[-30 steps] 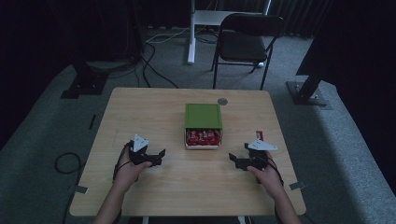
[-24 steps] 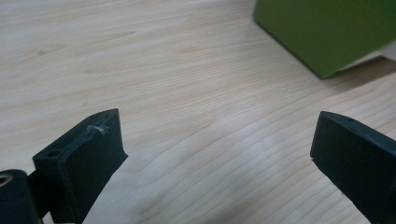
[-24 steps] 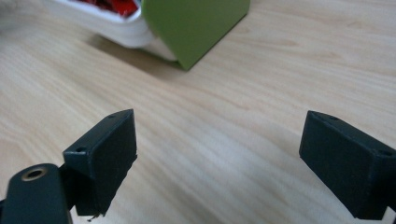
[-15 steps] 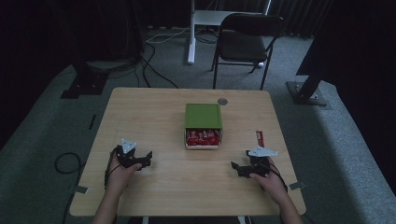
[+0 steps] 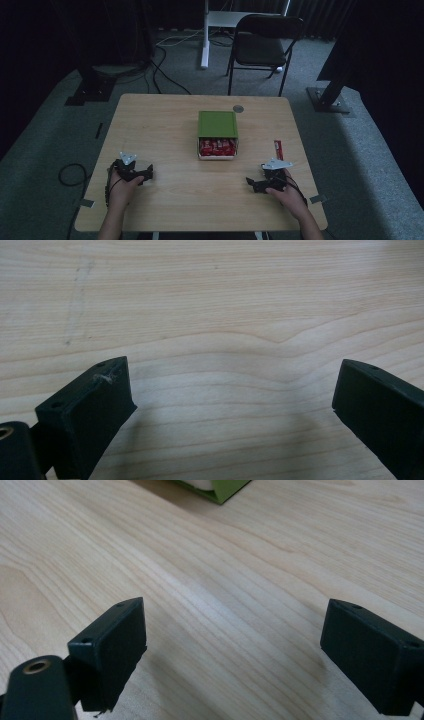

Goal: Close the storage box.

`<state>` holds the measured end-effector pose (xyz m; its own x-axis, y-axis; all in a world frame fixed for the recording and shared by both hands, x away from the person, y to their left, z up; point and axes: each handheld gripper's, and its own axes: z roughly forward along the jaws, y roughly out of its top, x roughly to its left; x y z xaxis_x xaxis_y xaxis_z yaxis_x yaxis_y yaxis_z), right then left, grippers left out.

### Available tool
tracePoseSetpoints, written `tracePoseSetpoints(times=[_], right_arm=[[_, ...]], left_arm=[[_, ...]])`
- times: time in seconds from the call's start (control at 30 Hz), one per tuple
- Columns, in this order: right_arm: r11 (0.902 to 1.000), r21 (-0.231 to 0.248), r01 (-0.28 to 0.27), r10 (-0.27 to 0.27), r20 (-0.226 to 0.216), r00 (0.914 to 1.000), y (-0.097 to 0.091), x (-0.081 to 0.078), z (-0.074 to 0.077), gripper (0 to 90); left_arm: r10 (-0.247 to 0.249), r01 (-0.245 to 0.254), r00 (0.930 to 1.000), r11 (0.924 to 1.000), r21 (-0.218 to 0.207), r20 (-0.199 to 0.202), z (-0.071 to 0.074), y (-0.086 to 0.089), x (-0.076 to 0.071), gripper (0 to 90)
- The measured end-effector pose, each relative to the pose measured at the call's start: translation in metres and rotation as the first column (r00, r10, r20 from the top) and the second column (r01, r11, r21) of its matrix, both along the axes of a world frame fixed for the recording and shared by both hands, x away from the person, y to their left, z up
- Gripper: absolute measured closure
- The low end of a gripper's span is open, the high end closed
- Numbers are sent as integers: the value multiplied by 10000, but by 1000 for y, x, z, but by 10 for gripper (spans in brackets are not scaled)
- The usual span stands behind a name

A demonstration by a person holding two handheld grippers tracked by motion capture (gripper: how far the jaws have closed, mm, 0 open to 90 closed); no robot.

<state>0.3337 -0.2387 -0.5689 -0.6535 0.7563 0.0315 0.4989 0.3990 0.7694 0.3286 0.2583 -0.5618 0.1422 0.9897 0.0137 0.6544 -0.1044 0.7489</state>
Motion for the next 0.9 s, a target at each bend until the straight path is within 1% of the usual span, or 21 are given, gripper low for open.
tracePoseSetpoints(times=[0.07, 0.1, 0.13, 0.17, 0.23, 0.27, 0.3, 0.33, 0.4, 0.5, 0.57, 0.63, 0.73, 0.8, 0.9], right_arm=[[10000, -52, -34, 34, -49, 10000, 1, 0, 0, 108], [9998, -167, -104, 102, -122, 9999, 2, 1, -1, 109], [9997, -207, -112, 109, -139, 9998, 2, 1, -1, 109], [9995, -280, -154, 150, -157, 9998, 3, 1, -1, 109], [9991, -363, -207, 200, -184, 9996, 4, 1, -1, 109], [9975, -589, -397, 385, -207, 9990, 6, 1, -2, 109], [9975, -589, -397, 385, -207, 9990, 6, 1, -2, 109], [9972, -616, -418, 406, -201, 9990, 7, 1, -2, 109], [9972, -618, -411, 399, -204, 9990, 7, 1, -2, 109], [9971, -635, -425, 414, -186, 9990, 7, 1, -2, 108], [9971, -633, -423, 411, -193, 9990, 7, 1, -2, 109], [9972, -625, -423, 411, -201, 9990, 7, 1, -2, 108], [9972, -621, -419, 407, -205, 9990, 7, 1, -2, 108], [9972, -622, -421, 409, -204, 9990, 7, 1, -2, 108], [9972, -622, -420, 408, -202, 9990, 7, 1, -2, 108]], left_arm=[[68, -69, 10000, 10000, -10, -45, 0, 1, 0, 35], [189, -189, 9998, 9998, -2, -55, 0, 2, 0, 35], [189, -189, 9998, 9998, -2, -55, 0, 2, 0, 35], [274, -273, 9995, 9996, 33, -163, -1, 3, 0, 35], [274, -273, 9995, 9996, 33, -163, -1, 3, 0, 35], [369, -365, 9988, 9993, 124, -321, -1, 4, 0, 36], [369, -365, 9988, 9993, 124, -321, -1, 4, 0, 44], [494, -487, 9970, 9987, 126, -593, -2, 3, -1, 75], [582, -573, 9965, 9982, 160, -600, -2, 3, -1, 79], [918, -911, 9940, 9957, 146, -591, -2, 4, -1, 79], [1019, -1013, 9931, 9948, 135, -579, -2, 4, -1, 79], [1221, -1216, 9909, 9925, 114, -571, -2, 4, -1, 78], [1670, -1669, 9844, 9859, 64, -546, -2, 5, -1, 78], [1884, -1883, 9806, 9821, 72, -537, -2, 5, 0, 78], [1963, -1962, 9791, 9805, 69, -532, -2, 5, 0, 78]])
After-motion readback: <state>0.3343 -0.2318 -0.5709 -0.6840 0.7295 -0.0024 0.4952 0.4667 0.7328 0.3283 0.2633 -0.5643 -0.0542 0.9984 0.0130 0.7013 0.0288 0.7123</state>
